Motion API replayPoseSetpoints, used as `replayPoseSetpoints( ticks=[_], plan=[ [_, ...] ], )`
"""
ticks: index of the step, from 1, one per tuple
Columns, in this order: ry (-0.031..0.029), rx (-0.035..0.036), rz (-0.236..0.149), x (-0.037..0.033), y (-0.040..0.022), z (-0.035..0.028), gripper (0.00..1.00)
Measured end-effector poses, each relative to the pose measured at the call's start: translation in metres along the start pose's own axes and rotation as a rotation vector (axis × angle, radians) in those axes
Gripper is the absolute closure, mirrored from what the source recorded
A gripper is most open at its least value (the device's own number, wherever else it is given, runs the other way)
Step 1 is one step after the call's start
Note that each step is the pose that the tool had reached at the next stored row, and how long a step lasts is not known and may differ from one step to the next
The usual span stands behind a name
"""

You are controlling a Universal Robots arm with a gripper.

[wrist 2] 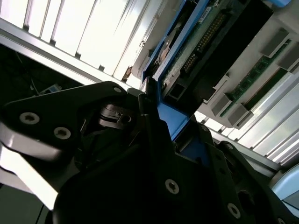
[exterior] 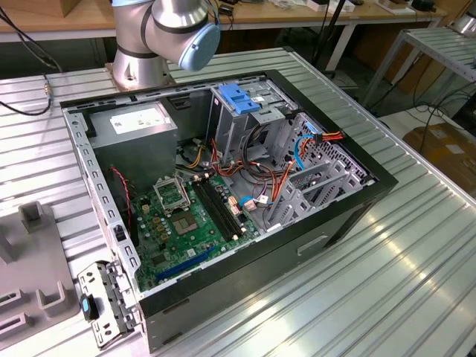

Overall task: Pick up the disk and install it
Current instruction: 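Pick up the disk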

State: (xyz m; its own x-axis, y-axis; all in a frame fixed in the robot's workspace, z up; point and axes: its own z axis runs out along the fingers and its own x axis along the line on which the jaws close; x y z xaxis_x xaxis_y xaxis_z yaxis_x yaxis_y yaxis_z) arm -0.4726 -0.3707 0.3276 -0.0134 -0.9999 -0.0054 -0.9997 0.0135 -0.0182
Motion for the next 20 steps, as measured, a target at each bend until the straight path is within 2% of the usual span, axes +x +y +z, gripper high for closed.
replayPoseSetpoints(
  ticks=[4,5,8,9,20],
  plan=[
    [-0.0001,0.0,0.0,-0.0001,-0.0002,-0.0137,0.63],
    [-0.0002,0.0001,0.0,-0.0001,-0.0004,-0.0204,0.63],
    [-0.0001,0.0,0.0,-0.0002,-0.0006,-0.0329,0.63],
    [0.0,0.0,0.0,-0.0002,-0.0006,-0.0344,0.63],
    [-0.002,-0.0006,0.0,-0.0002,-0.0006,-0.0345,0.63]
  ],
)
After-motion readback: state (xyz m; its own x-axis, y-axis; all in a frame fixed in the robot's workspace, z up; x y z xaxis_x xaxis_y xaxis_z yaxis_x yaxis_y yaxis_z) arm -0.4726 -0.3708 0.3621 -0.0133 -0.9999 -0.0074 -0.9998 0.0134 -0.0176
